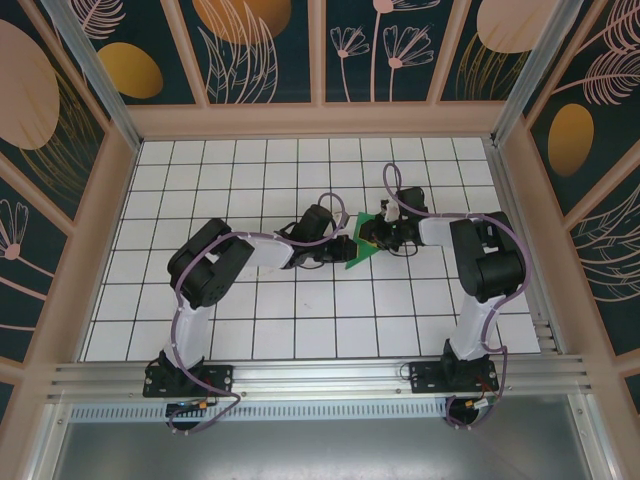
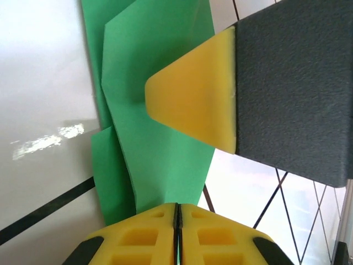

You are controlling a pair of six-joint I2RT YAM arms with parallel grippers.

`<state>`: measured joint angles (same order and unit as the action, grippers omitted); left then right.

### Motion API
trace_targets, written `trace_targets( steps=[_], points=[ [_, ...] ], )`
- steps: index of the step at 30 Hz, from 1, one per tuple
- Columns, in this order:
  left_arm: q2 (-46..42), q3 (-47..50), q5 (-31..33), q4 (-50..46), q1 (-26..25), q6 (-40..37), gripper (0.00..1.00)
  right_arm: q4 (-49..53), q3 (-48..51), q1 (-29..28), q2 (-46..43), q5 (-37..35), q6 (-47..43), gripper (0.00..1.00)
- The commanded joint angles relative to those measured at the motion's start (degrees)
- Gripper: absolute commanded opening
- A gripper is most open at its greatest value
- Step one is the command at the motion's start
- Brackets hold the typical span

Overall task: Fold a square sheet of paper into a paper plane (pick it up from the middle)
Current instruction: Fourth fold the wing at the center of the table.

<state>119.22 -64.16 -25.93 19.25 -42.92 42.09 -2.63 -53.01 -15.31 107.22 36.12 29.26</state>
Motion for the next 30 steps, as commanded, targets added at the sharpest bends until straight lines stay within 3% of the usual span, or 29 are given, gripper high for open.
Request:
trace_targets(
  steps=[1,6,16,30],
  points=[
    [0.95,-0.77,3.35,-4.62,-0.14,-2.35,0.11,1.28,-0.06,-0.75,1.45,-0.08,0.37,0.25],
    [0.61,1.76,4.44,-5.02,-0.15,-2.62,0.07,1.45,-0.59,-0.84,-1.50,0.00,0.11,0.24],
    [0.24,4.10,6.22,-5.95,-0.09,-3.46,0.02,2.01,0.41,-3.57,-1.11,-0.18,-0.78,0.13],
    [0.05,8.11,5.58,-6.70,-0.15,-4.15,0.01,3.87,-5.72,2.94,5.34,-2.71,-3.02,0.11]
  ],
)
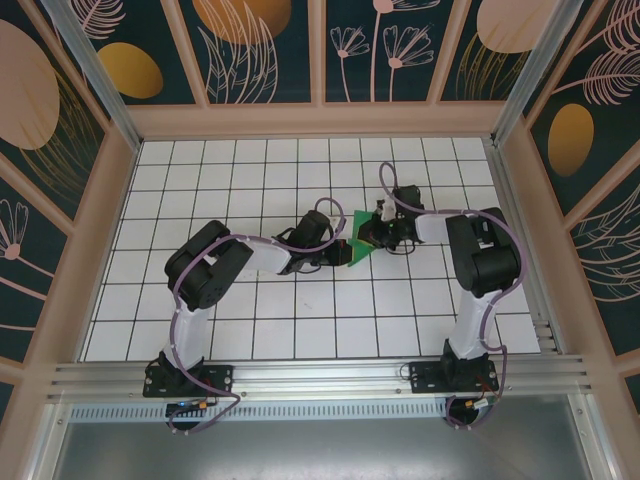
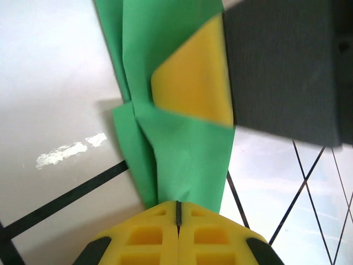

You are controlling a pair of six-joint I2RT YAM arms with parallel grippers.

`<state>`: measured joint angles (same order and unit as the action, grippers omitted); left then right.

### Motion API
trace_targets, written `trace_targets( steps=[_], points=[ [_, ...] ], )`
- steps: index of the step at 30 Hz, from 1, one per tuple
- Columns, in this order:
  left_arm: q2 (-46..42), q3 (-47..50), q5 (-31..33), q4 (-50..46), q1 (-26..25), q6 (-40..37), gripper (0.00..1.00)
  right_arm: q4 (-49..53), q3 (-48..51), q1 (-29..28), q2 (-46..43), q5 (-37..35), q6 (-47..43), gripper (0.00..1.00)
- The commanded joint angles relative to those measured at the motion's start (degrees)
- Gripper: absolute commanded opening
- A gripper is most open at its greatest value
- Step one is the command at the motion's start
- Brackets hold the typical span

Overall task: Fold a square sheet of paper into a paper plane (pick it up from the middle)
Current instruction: Fourth fold the wing at the center of the table.

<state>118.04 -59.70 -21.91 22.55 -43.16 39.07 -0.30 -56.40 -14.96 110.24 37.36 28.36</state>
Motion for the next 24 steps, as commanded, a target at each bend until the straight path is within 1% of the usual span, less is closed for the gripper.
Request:
trace_targets(
  steps=[1,8,13,18,21,24],
  points=[
    [1.23,3.64,1.52,-10.02,0.14,-1.10,0.01,1.65,-3.17,3.08,2.73,-3.96,-2.21,0.11],
    [1.46,4.95,1.00,-9.84,0.09,-0.83,0.01,2.83,-9.15,6.44,7.05,-4.98,-2.87,0.11],
    [-0.95,4.48,1.35,-9.69,0.10,-2.02,0.03,2.91,-10.60,6.91,8.17,-3.24,-2.97,0.11],
    [-5.46,4.72,-0.16,-3.58,0.19,-0.61,0.11,1.61,-7.01,4.81,6.28,-1.61,-1.70,0.12],
    [-7.79,6.23,0.09,1.72,0.26,1.43,0.13,0.27,-3.68,2.45,4.18,-1.66,0.37,0.12],
    [-9.59,8.33,-0.06,6.81,0.20,3.25,0.15,-1.26,-0.52,-1.09,1.75,-2.68,3.38,0.12]
  ],
)
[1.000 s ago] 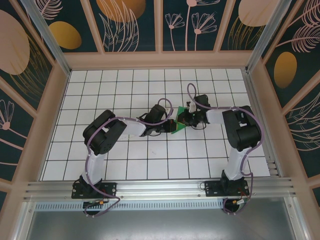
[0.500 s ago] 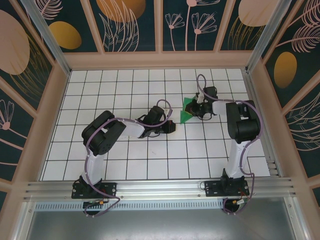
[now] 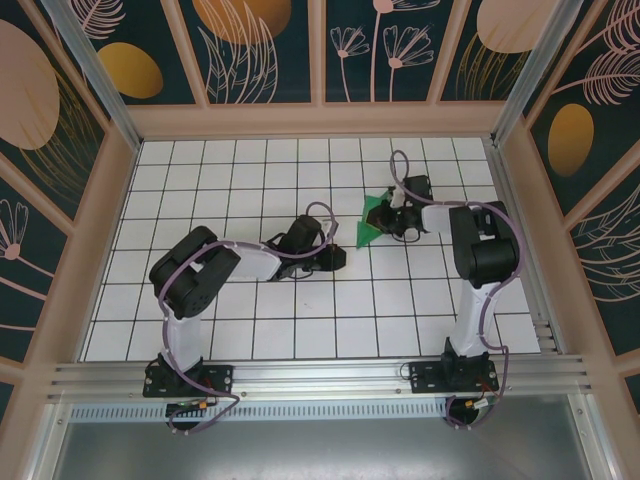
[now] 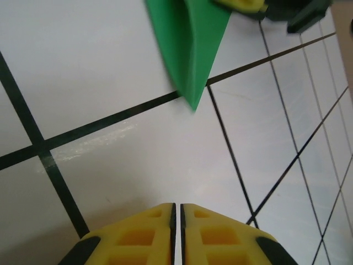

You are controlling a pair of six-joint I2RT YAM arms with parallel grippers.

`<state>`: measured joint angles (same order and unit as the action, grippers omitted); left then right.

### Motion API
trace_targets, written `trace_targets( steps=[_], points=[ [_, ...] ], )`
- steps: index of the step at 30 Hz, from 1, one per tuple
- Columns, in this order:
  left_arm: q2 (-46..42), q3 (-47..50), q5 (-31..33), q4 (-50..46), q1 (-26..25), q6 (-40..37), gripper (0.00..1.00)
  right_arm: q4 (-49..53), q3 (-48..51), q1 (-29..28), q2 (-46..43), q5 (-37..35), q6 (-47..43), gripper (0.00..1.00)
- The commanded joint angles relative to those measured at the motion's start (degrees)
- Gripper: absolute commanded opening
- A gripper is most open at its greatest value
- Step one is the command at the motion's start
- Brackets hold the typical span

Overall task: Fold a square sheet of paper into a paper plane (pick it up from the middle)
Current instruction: Fourth fold the wing at the center of the table.

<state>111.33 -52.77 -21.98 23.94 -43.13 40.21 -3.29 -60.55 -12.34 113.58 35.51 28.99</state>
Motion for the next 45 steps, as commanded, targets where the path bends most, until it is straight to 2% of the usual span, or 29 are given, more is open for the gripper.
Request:
trace_targets(
  steps=[1,5,10,14,17,27,34,40,45],
  points=[
    [-3.37,2.14,-0.24,6.81,0.22,2.58,0.15,0.64,4.64,-5.15,-2.30,-1.07,3.92,0.12],
    [-4.67,4.30,0.02,9.62,0.21,3.70,0.16,-2.11,6.89,-9.83,-3.98,-3.55,8.61,0.13],
    [-3.89,4.28,0.64,7.79,0.17,3.74,0.15,-4.48,6.99,-11.82,-3.82,-3.34,11.21,0.13],
    [-2.87,4.02,6.16,3.49,0.20,2.52,0.11,-4.84,6.85,-12.27,-3.57,-2.66,11.57,0.13],
    [-2.81,4.76,8.92,3.77,0.25,2.24,0.09,-4.91,7.07,-12.36,-3.68,-1.90,11.61,0.13],
    [0.58,3.13,7.06,3.90,0.25,2.67,0.09,-5.70,7.38,-12.62,-3.97,0.25,12.40,0.13],
    [0.73,3.18,7.74,-1.68,0.27,1.66,0.07,-3.50,4.46,-11.21,-5.91,-0.73,8.55,0.16],
    [1.85,1.58,8.43,-6.70,0.25,0.18,0.05,-3.25,6.07,-8.62,-9.45,-2.00,4.10,0.18],
    [2.82,0.22,9.04,-9.58,0.26,-0.38,0.04,-1.68,5.34,-9.00,-7.15,0.26,1.56,0.17]
  ],
)
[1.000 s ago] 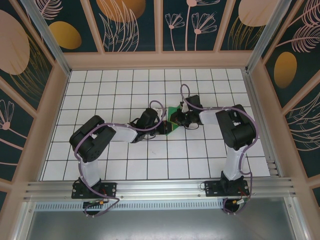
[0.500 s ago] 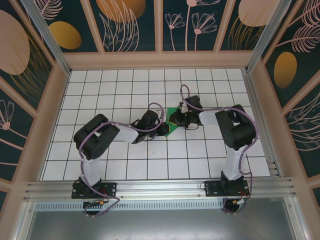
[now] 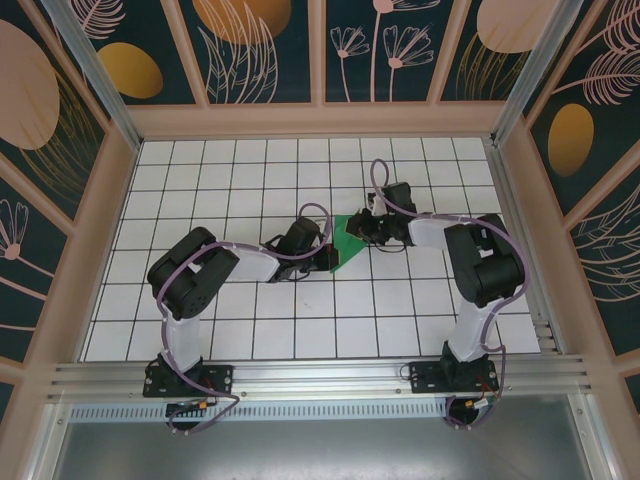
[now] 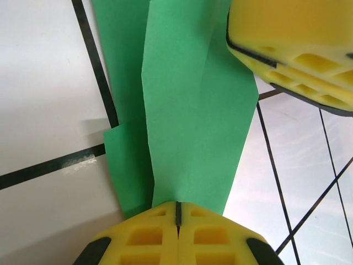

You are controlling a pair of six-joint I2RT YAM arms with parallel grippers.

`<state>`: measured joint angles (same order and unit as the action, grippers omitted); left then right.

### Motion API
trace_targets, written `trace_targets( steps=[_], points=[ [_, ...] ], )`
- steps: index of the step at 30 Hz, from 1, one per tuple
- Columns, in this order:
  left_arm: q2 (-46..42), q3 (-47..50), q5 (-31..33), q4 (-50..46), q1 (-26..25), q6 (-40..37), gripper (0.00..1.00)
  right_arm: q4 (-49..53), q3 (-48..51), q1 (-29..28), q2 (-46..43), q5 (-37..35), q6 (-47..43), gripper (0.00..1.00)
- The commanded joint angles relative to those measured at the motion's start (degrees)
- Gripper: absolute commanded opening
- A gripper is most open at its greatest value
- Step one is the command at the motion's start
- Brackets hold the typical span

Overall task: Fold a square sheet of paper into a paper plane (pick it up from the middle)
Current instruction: Fourth fold the wing at the center of the table.

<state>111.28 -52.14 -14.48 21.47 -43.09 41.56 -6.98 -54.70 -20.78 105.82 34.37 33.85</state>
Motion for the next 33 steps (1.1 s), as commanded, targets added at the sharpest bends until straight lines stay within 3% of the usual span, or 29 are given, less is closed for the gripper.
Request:
trace_targets(
  steps=[1,9,20,33],
  points=[
    [2.93,-0.65,1.68,-7.67,0.28,-1.75,0.04,2.46,-0.96,-0.75,1.32,1.47,-3.72,0.17],
    [3.14,-1.17,2.47,-11.80,0.24,-2.67,0.04,5.07,-4.84,-0.49,7.00,1.74,-5.85,0.16],
    [4.57,0.77,1.05,-17.41,0.00,-6.28,0.03,8.11,-11.30,4.61,11.65,-1.11,-6.51,0.15],
    [4.49,1.58,0.55,-18.93,-0.24,-7.72,0.02,13.34,-22.27,7.58,17.94,-8.11,-6.78,0.15]
  ],
)
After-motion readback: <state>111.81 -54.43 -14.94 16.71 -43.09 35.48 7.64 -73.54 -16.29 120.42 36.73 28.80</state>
